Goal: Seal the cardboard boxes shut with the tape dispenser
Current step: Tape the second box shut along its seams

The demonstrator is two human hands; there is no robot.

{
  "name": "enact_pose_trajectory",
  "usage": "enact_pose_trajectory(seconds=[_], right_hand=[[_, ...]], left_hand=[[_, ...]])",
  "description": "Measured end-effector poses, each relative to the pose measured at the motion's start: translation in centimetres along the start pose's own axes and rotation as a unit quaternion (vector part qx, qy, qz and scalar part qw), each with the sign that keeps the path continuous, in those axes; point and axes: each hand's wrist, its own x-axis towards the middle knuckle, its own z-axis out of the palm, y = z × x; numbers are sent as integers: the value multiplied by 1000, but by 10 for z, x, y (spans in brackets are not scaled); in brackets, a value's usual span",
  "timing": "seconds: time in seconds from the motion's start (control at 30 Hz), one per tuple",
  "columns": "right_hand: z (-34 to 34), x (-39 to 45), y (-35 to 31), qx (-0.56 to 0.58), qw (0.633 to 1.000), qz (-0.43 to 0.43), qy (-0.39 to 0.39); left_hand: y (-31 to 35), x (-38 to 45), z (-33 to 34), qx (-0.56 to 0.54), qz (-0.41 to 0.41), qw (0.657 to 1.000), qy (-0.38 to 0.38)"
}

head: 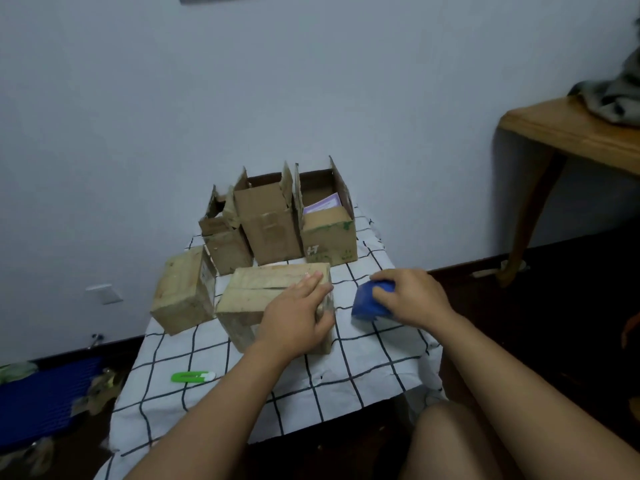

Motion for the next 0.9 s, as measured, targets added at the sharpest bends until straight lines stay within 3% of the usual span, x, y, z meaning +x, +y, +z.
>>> enact_pose_trajectory(seconds=[0.23, 0.4, 0.47, 0.67, 0.9], right_hand=[[14, -4, -2, 87, 989, 74, 99], [19, -5, 5, 121, 980, 95, 126], [18, -4, 8, 127, 978, 101, 134], [5, 4, 5, 188, 961, 90, 185], [6, 6, -16, 274, 938, 65, 202]], left_hand=[[23, 16, 3, -18, -103, 993, 51], [42, 34, 5, 5, -217, 976, 28], [41, 34, 6, 21, -207, 978, 16], [7, 12, -4, 11, -34, 999, 12], [-20, -12, -3, -2, -102, 995, -6]])
